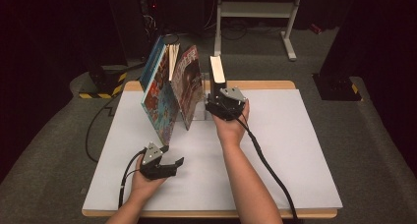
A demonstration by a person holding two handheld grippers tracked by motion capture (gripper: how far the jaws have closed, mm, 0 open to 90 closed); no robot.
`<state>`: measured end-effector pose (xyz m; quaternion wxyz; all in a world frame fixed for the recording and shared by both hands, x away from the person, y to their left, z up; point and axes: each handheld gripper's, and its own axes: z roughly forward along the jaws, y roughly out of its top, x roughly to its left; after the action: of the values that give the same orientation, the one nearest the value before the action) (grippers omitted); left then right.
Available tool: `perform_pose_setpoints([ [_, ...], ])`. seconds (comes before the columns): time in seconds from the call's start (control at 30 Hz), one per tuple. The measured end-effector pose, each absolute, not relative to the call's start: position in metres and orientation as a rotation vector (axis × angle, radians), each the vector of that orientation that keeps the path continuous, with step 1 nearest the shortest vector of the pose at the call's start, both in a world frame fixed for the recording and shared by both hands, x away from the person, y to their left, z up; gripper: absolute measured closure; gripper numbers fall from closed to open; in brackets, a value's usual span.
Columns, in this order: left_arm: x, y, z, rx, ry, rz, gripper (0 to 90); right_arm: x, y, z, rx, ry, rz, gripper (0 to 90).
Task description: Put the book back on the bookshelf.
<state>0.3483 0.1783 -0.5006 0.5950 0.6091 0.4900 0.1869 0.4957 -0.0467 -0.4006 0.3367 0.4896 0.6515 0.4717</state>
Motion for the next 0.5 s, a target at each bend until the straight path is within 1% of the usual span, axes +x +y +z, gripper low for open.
perform_pose_setpoints([
  [0.5,0.349,0.177,-0.501,1.424,1.144,0.437,19.9,0.471,-0.061,-0.411,1.258,1.755,1.258,14.0],
])
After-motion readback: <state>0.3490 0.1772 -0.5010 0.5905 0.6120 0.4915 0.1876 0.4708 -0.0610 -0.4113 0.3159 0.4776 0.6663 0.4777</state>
